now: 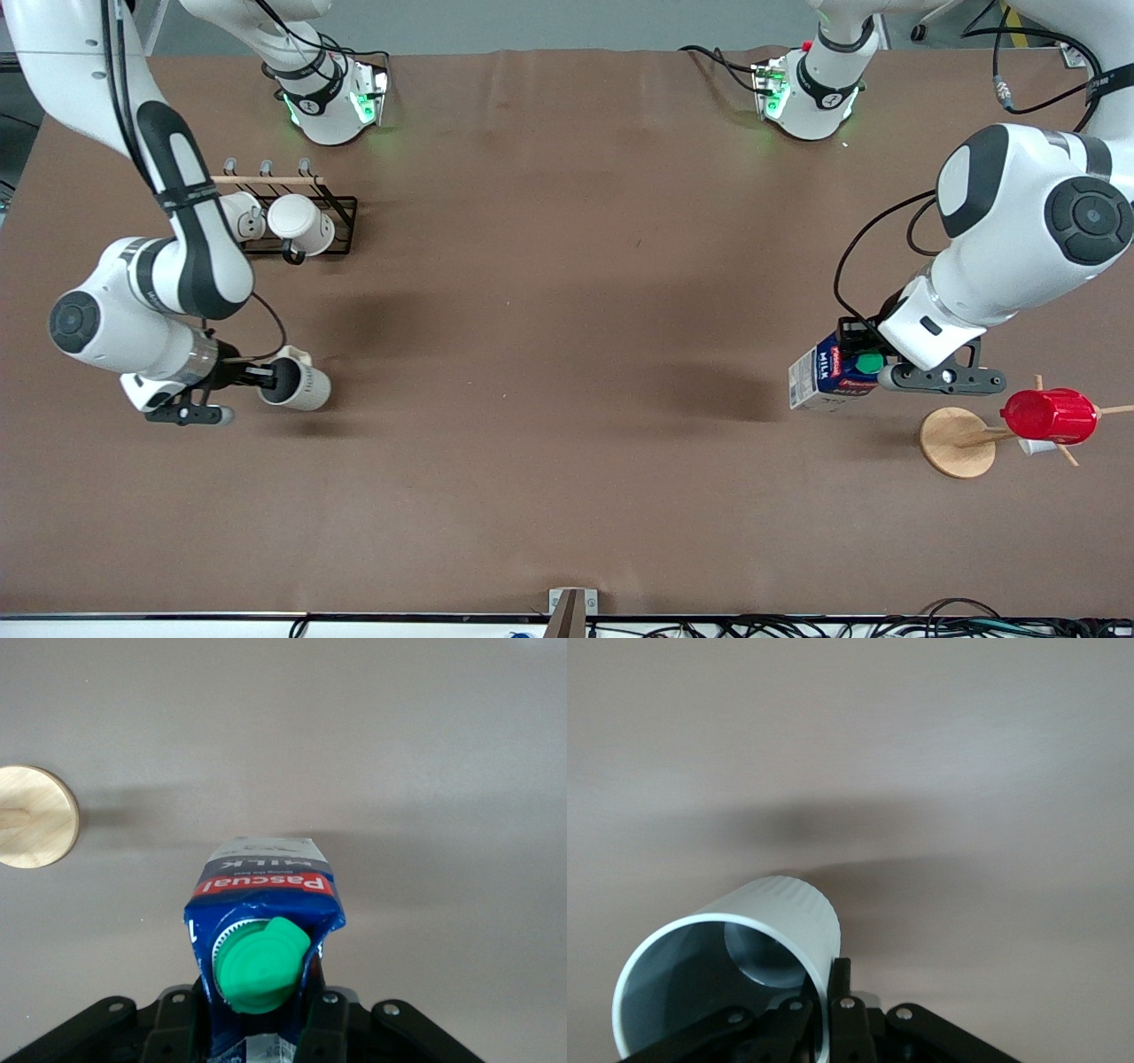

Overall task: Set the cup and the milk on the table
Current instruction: 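Close the right gripper on the white mug rim, then lift the white mug with the right gripper and carry it to mid-table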

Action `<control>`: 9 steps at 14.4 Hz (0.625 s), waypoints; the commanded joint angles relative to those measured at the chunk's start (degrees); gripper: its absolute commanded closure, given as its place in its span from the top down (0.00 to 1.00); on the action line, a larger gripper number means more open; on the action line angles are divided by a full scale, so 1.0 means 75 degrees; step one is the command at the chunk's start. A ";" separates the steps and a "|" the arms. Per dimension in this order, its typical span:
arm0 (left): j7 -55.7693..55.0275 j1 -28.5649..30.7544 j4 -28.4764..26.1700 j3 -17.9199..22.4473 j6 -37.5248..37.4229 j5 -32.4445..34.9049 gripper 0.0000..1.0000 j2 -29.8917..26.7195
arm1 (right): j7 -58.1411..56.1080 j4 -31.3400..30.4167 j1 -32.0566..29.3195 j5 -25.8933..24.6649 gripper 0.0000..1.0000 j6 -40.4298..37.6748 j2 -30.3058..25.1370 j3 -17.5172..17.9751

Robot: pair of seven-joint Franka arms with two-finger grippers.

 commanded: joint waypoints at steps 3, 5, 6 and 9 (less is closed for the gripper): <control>-0.0103 -0.0010 0.0207 0.0000 -0.0209 0.0135 0.39 0.0081 | 0.3880 0.0542 0.0980 -0.0530 0.00 -0.0143 -0.0258 0.1356; -0.0103 0.0001 0.0266 0.0000 -0.0198 0.0135 0.39 0.0105 | 0.5393 0.1034 0.1906 -0.1174 0.00 -0.0154 0.0021 0.1357; -0.0115 0.0001 0.0289 0.0000 -0.0198 0.0135 0.38 0.0105 | 0.6119 0.1373 0.2270 -0.1491 0.00 -0.0166 0.0278 0.1357; -0.0103 0.0025 0.0289 0.0000 -0.0209 0.0135 0.39 0.0105 | 0.7716 0.2206 0.3069 -0.2056 0.00 -0.0190 0.1052 0.1357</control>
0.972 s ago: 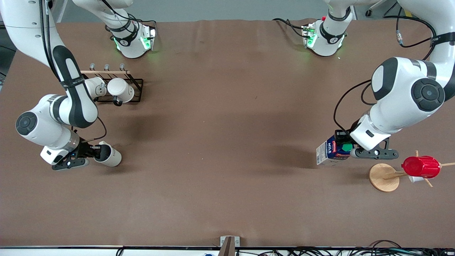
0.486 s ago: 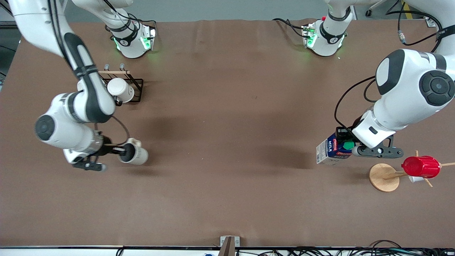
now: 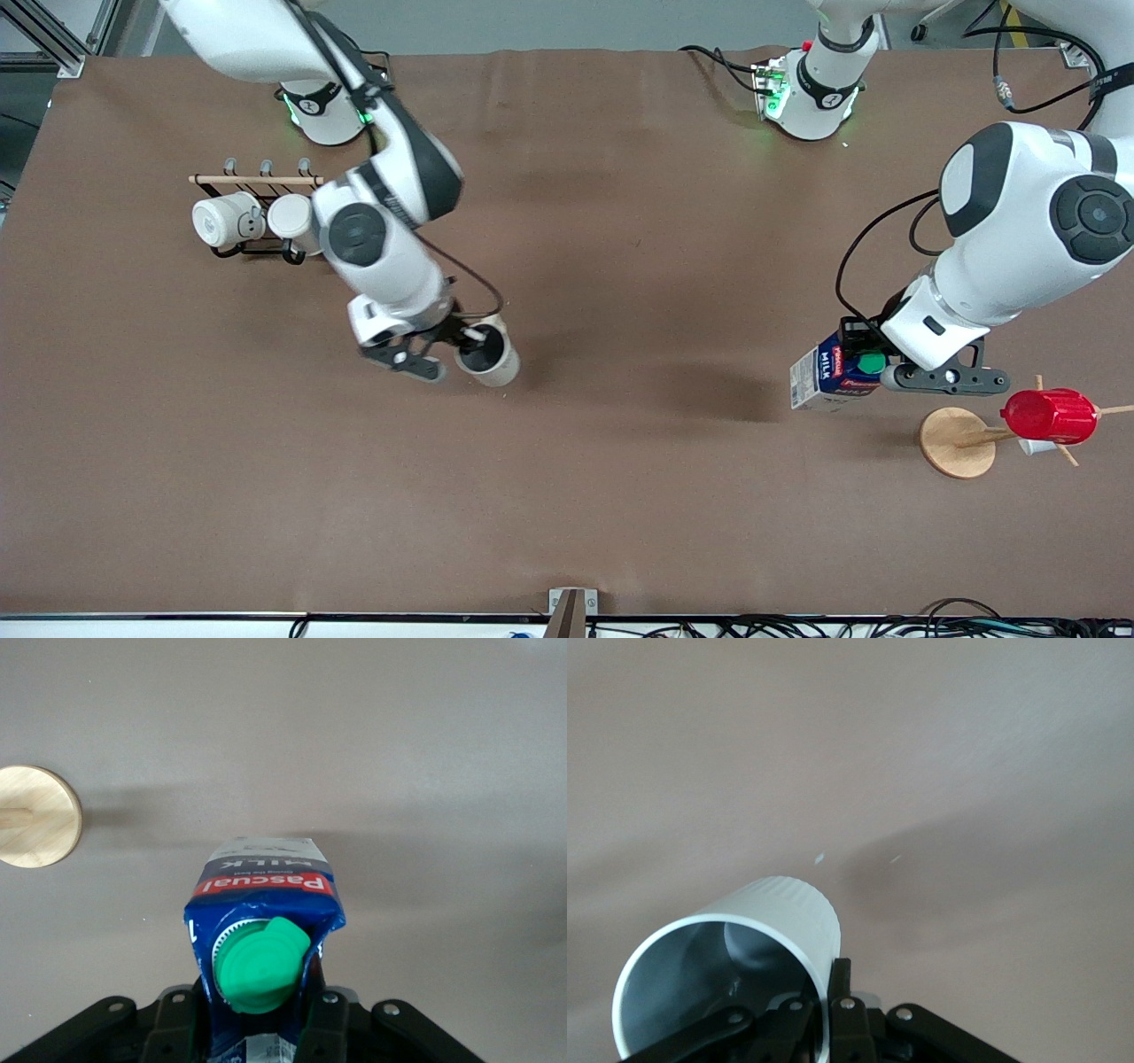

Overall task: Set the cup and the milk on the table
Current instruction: 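Lift the white mug with the right gripper and carry it to mid-table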

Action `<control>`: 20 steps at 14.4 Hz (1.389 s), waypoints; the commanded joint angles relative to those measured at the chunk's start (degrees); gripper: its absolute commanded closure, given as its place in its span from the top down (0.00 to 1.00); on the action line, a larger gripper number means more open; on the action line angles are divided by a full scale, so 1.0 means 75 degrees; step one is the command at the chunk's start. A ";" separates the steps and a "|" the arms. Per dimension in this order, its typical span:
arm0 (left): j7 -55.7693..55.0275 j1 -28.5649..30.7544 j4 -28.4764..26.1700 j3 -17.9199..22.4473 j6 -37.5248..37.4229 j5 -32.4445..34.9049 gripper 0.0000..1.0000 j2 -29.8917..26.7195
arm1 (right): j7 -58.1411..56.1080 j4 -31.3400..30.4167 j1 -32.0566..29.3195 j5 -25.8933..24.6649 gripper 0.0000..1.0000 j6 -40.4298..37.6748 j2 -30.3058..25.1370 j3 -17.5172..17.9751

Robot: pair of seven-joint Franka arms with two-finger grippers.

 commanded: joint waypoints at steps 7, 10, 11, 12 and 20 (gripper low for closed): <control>-0.0184 -0.0048 0.0249 -0.0018 -0.0163 0.0053 0.39 0.0092 | 0.2454 0.1699 0.1107 -0.1171 0.00 -0.0138 0.1775 -0.0049; -0.0289 -0.0048 0.0249 -0.0018 -0.0163 0.0053 0.39 0.0092 | 0.2162 0.1687 0.1155 -0.1638 0.00 -0.0137 0.1868 -0.0026; -0.0394 -0.0060 0.0249 -0.0018 -0.0163 0.0053 0.39 0.0092 | 0.2022 0.1687 0.1155 -0.1651 0.00 -0.0137 0.1892 -0.0025; -0.0488 -0.0071 0.0249 -0.0030 -0.0163 0.0053 0.39 0.0103 | 0.1753 0.1687 0.1155 -0.1640 0.00 -0.0137 0.1892 -0.0025; -0.1659 -0.1148 0.0765 -0.0030 -0.0163 0.0041 0.38 0.0794 | 0.1000 0.1687 0.1143 -0.1593 0.05 -0.0056 0.2009 -0.0014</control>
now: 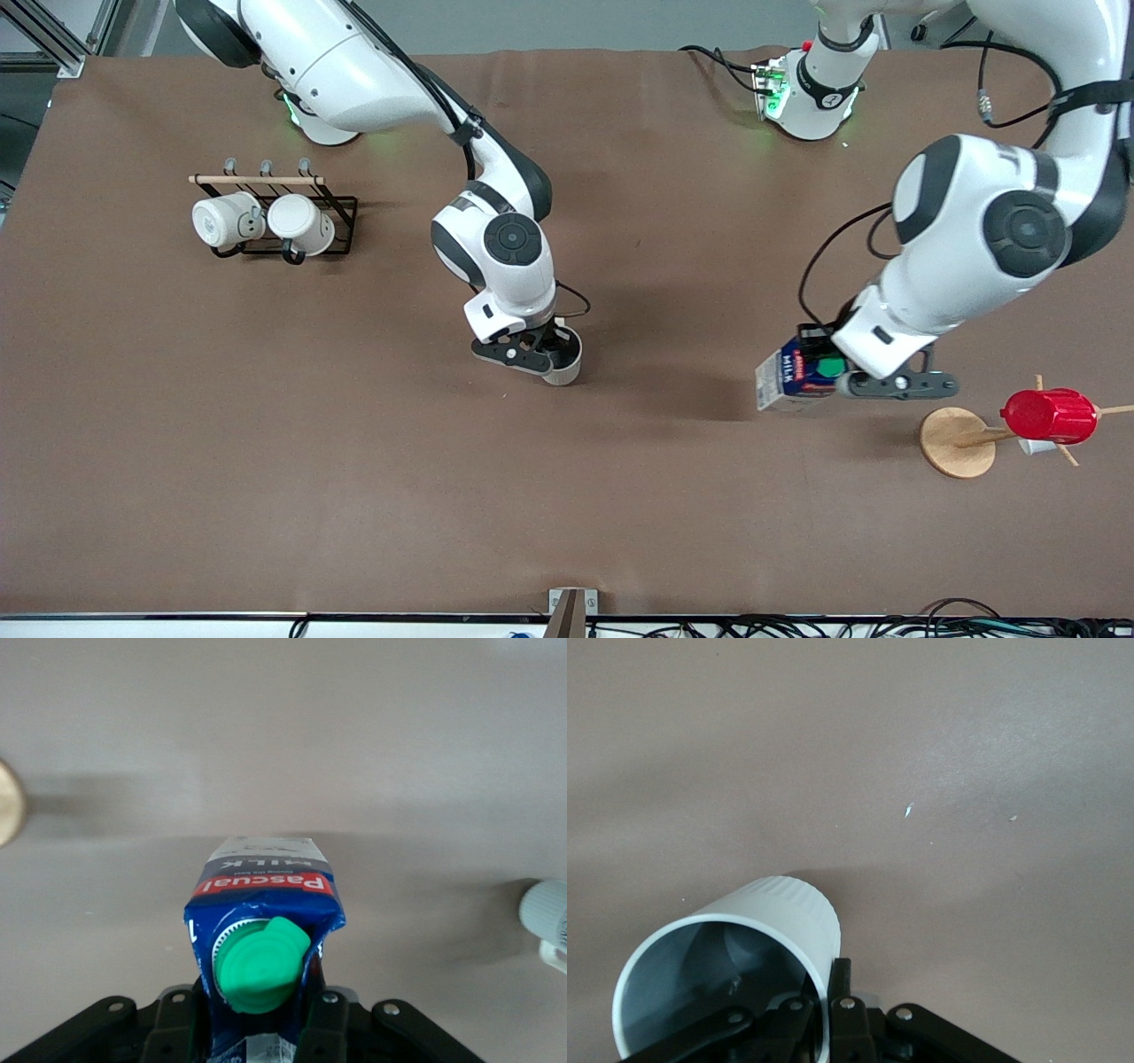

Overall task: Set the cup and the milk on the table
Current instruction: 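Lower the mug with the right gripper while the left gripper carries the carton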

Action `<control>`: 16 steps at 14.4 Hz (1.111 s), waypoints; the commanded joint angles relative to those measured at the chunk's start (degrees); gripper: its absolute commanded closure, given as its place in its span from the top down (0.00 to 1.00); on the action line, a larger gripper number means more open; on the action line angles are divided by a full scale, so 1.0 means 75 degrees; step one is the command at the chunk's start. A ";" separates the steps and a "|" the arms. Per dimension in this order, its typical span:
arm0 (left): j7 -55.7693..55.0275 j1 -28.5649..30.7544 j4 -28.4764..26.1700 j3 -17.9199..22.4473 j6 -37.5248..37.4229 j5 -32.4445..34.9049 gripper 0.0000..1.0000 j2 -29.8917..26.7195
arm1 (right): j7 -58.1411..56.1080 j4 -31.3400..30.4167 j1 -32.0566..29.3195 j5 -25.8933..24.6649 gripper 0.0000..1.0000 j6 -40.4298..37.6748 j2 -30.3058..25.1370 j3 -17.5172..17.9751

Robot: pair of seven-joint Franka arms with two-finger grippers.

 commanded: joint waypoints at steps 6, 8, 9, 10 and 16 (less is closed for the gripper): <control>-0.1875 -0.1200 0.0839 0.0013 -0.0102 0.0030 0.38 0.0848 | 0.0098 0.0168 -0.0023 -0.0096 0.91 -0.0010 0.0191 0.0037; -0.2402 -0.1610 0.0969 0.0024 -0.0090 0.0041 0.38 0.1048 | 0.0086 0.0180 -0.0233 -0.0026 1.00 -0.0103 -0.0043 0.0224; -0.2695 -0.1705 0.0969 0.0024 -0.0067 0.0042 0.38 0.1096 | 0.0086 0.0169 -0.0362 0.0021 1.00 -0.0127 -0.0230 0.0295; -0.2849 -0.1752 0.0969 0.0013 -0.0055 0.0030 0.38 0.1166 | 0.0051 0.0134 -0.0549 0.0033 1.00 -0.0278 -0.0487 0.0342; -0.3599 -0.2407 0.1109 0.0013 0.0003 0.0030 0.36 0.1470 | -0.0799 0.0063 -0.1076 -0.0002 1.00 -0.1235 -0.1272 0.0377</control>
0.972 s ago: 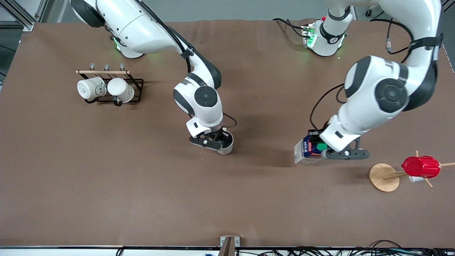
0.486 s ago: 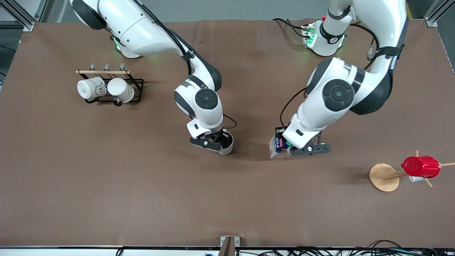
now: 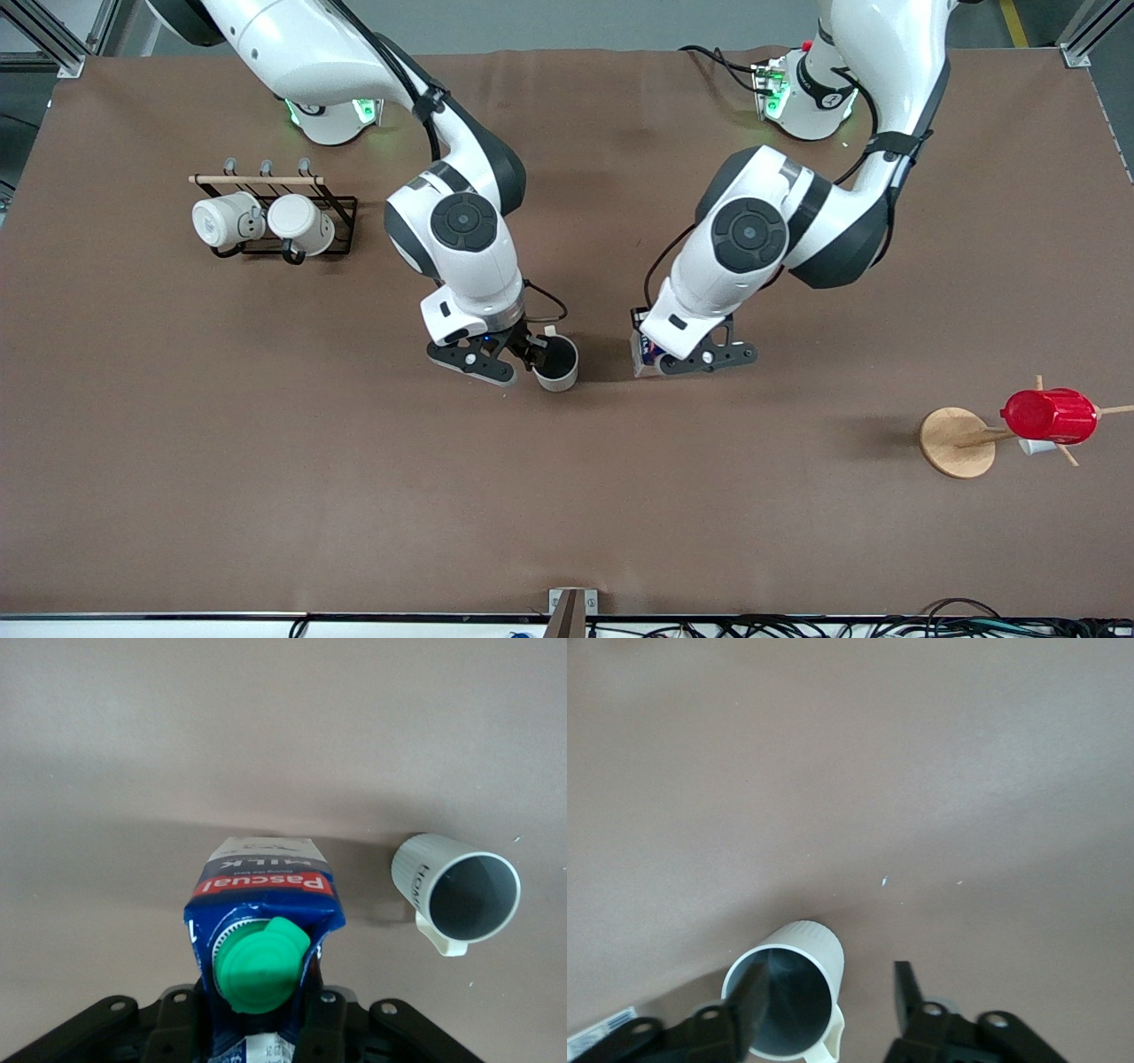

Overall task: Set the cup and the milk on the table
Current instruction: 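Lower the mug with the right gripper while the left gripper carries the carton, then open the right gripper and withdraw it from the mug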

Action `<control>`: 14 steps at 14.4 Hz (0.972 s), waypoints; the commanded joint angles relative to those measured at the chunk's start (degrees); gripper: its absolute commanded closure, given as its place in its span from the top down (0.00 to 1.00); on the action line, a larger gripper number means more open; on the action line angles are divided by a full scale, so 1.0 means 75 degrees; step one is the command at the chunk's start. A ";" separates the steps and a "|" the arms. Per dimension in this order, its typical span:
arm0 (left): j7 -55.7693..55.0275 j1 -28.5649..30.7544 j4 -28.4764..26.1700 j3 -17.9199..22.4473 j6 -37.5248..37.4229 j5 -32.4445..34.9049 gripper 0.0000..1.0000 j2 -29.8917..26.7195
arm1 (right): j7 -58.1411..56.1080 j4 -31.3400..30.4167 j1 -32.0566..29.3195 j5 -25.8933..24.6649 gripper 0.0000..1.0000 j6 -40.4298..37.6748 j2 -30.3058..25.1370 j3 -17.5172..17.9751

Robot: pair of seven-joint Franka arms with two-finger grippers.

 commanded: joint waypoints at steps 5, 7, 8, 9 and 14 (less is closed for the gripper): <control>-0.1216 -0.0751 0.0844 0.0050 0.0554 0.0065 0.36 0.0966 | -0.2699 -0.0309 -0.1673 0.0015 1.00 -0.2207 -0.1963 -0.0342; -0.1287 -0.0845 0.0844 0.0108 0.0753 0.0088 0.36 0.1106 | -0.3240 -0.0309 -0.2105 0.0027 1.00 -0.2489 -0.2468 -0.0801; -0.1310 -0.0868 0.0844 0.0120 0.0882 0.0100 0.36 0.1142 | -0.3300 -0.0309 -0.2502 0.0038 1.00 -0.2572 -0.2656 -0.0791; -0.1357 -0.0880 0.0844 0.0120 0.0883 0.0100 0.36 0.1177 | -0.3358 -0.0309 -0.2704 0.0131 1.00 -0.2596 -0.2809 -0.0802; -0.1369 -0.0985 0.0844 0.0144 0.0884 0.0124 0.36 0.1259 | -0.5849 -0.0297 -0.2916 0.1572 1.00 -0.3765 -0.3606 -0.2300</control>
